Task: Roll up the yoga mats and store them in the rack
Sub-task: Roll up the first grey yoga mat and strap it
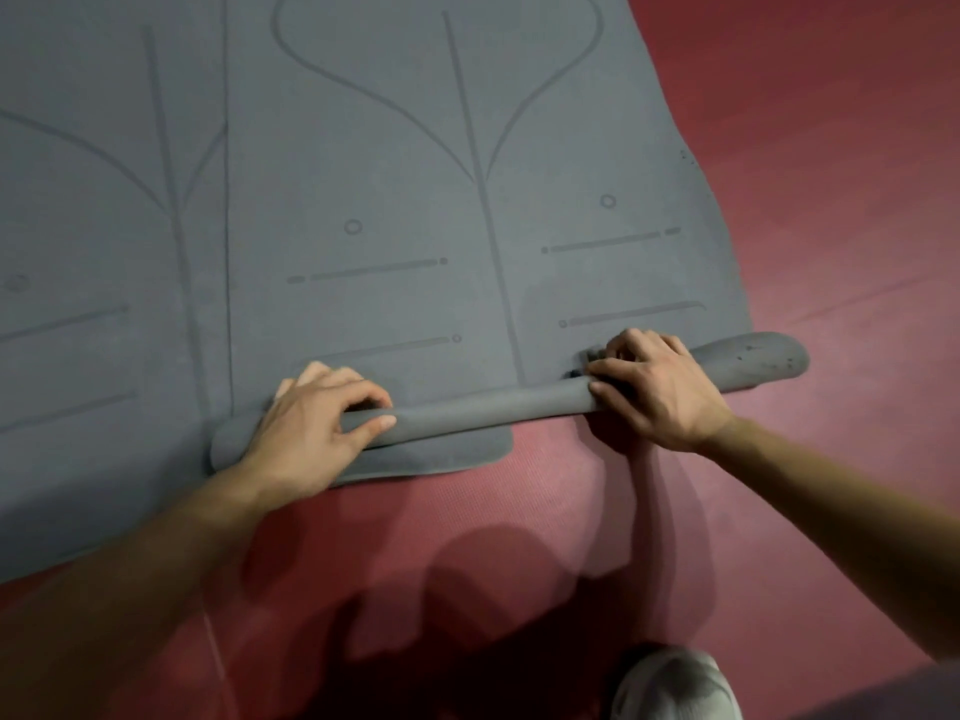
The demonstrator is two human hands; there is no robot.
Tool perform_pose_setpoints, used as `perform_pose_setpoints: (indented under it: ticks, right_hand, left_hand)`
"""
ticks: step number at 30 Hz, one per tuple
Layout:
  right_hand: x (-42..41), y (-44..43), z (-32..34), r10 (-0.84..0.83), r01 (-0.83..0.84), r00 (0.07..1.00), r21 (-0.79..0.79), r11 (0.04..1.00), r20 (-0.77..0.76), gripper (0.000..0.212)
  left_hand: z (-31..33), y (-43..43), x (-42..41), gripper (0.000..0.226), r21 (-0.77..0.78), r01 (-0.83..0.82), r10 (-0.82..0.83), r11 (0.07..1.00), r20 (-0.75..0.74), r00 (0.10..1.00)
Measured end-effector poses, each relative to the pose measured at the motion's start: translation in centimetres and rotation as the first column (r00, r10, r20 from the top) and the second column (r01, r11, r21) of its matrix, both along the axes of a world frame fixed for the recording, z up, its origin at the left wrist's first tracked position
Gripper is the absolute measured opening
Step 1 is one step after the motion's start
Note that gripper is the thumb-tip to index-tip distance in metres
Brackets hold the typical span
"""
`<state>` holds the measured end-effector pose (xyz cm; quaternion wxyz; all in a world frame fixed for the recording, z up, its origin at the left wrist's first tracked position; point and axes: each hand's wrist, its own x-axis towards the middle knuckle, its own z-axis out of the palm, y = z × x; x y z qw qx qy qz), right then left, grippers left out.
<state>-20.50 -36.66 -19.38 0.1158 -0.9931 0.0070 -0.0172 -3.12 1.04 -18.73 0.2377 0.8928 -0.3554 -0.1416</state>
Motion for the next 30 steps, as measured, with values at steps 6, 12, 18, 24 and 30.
perform_pose_setpoints:
  ticks: [6,12,18,24,30]
  right_hand:
    - [1.3,0.5,-0.1,-0.034,0.056,0.985,-0.125,0.991,0.172,0.026]
    - [-1.4,1.7,-1.4,-0.117,0.143,0.975,-0.132,0.981,0.188,0.045]
    - [-1.1,0.7,-1.8,-0.042,0.059,0.992,-0.140,0.988,0.122,0.058]
    - [0.8,-1.2,-1.4,-0.030,0.034,0.996,-0.043,0.998,0.085,0.062]
    - [1.7,-1.1,-0.5,-0.037,0.042,0.997,-0.067,0.997,0.075,0.057]
  left_hand:
    - [-0.1,-0.8,1.2,0.038,0.025,0.009,-0.015,1.000,0.274,0.962]
    - [-1.0,0.3,-0.7,0.041,-0.005,0.055,-0.045,0.998,0.488,0.872]
    - [-2.2,1.4,-0.8,0.062,0.089,0.108,-0.136,0.990,0.428,0.893]
    - [-1.4,0.7,1.3,0.063,0.071,0.078,-0.101,0.994,0.434,0.895]
    - [-1.7,0.6,1.8,0.063,0.095,0.088,-0.127,0.992,0.572,0.811]
